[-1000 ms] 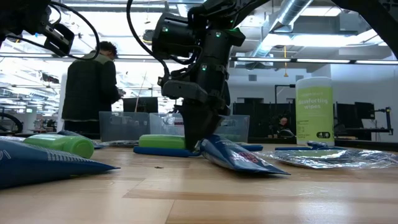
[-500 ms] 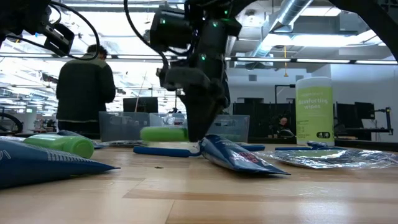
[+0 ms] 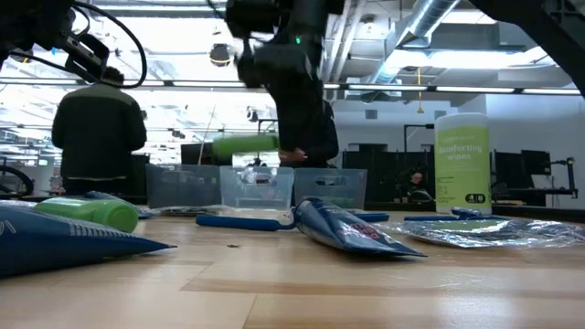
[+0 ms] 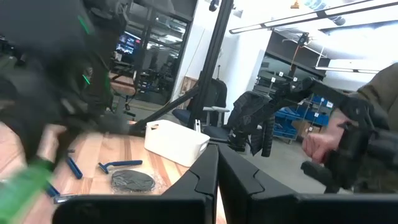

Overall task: Pick & Place Travel size toiletries
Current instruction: Put the green shampoo bottle into the right black bin

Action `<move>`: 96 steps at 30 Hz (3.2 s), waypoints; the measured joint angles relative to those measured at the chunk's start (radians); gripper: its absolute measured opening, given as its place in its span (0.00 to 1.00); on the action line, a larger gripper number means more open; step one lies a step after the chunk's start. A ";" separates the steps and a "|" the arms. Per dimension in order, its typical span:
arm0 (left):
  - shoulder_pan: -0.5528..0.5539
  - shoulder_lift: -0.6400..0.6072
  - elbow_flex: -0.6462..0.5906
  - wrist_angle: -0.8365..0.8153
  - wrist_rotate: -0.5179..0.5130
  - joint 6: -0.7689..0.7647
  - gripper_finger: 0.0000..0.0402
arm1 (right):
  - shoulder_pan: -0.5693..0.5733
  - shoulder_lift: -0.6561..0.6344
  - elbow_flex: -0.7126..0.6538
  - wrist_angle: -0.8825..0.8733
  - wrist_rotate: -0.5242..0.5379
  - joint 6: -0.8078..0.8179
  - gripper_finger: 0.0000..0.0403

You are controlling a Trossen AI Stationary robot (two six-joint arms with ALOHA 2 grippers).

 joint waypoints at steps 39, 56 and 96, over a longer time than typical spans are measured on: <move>0.000 0.000 0.000 0.015 0.001 0.000 0.01 | -0.521 0.075 0.187 -0.220 0.109 0.080 0.20; 0.000 0.000 0.000 0.019 0.000 0.000 0.01 | -0.486 0.095 0.188 -0.233 0.108 0.068 0.38; 0.000 0.000 0.000 0.023 0.000 0.000 0.01 | 0.350 0.161 0.189 0.379 0.099 0.316 0.59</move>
